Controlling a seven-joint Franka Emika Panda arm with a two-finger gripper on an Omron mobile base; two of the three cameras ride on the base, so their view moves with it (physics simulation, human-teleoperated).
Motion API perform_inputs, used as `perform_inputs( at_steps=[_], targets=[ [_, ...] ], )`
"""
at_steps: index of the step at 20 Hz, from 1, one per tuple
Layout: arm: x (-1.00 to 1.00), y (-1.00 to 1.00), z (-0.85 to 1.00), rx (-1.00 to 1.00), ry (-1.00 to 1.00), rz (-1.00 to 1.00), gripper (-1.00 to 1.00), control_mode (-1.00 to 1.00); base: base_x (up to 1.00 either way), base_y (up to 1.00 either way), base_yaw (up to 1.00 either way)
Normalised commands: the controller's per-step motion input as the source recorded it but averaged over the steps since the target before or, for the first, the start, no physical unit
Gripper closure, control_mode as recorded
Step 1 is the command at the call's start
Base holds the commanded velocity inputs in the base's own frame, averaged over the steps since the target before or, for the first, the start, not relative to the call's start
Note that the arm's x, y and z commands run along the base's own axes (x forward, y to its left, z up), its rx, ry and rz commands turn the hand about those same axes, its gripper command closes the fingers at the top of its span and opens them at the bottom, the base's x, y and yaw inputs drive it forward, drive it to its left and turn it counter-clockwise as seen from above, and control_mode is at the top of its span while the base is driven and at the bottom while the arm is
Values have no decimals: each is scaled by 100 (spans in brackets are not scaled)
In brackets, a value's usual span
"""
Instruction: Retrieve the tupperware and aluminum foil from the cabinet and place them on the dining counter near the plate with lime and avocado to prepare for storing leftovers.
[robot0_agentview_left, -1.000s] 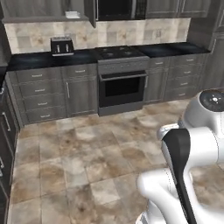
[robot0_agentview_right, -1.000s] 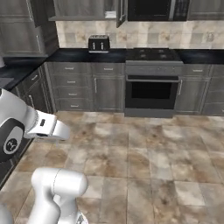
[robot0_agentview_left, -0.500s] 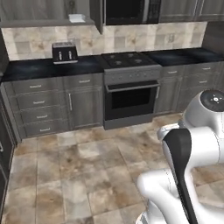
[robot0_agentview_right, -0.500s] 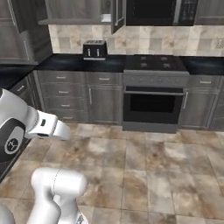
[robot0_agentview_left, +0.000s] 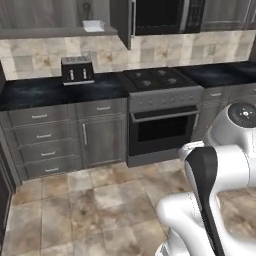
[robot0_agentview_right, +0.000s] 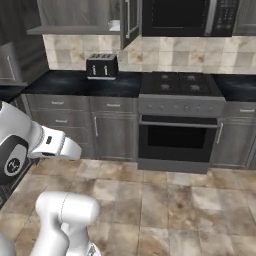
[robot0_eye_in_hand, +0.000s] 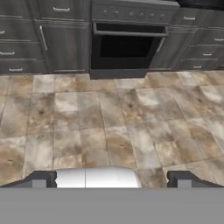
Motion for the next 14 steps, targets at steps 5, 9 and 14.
perform_inputs(
  at_steps=[5, 9, 14],
  targets=[
    [0, 0, 0, 0, 0, 0, -100, 100, 100, 20, 0],
    [0, 0, 0, 0, 0, 0, -100, 100, 100, 48, -2],
    [0, 0, 0, 0, 0, 0, -100, 100, 100, 44, -3]
  ],
)
